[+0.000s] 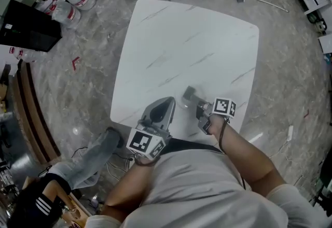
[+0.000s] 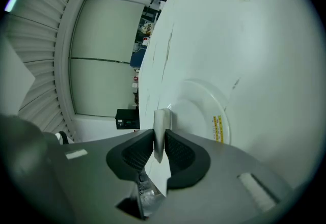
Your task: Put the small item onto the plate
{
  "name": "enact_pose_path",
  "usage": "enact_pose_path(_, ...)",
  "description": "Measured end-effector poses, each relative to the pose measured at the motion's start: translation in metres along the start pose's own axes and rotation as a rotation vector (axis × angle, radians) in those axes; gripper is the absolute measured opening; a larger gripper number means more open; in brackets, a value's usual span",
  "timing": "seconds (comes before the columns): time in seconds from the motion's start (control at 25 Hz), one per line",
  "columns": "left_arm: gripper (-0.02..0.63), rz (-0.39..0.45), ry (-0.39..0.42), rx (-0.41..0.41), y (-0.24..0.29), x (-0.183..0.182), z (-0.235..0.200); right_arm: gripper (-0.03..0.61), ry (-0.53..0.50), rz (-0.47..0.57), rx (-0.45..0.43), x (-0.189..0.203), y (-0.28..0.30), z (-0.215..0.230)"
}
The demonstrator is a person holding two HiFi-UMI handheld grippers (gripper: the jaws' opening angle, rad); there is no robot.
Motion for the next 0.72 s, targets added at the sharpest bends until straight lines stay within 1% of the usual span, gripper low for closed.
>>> enact_pose_path(0.16, 0.006, -0.01, -0.011, 0.005, 0.001, 0.0, -0.005, 0.075, 0.046, 0.009, 0.024, 0.002, 0.005, 0.0)
enact_pose_path(0.32, 0.006, -0.016, -0.036, 0.002, 0.002, 0.001, -0.01, 0.08, 0.045, 0.004, 0.064, 0.003, 0.009, 0.001)
enact_pose_path(0.52, 0.006, -0.012, -0.037, 0.009, 0.001, 0.0, -0.01, 0.11, 0.034, -0.007, 0.12, 0.003, 0.003, 0.008)
enact_pose_path(0.72, 0.006, -0.012, -0.044, 0.011, 0.0, -0.003, -0.009, 0.161, 0.013, -0.007, 0.159, 0.001, -0.004, 0.005)
Point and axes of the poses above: the fingertips, and each gripper's own axes: y forward along the fingers, z to its right, x out of its underside, the point moved 1 cm from there along -y, backward along the fingers, and after that the axes turned 13 degrees about -y, right-handed, at the moved point
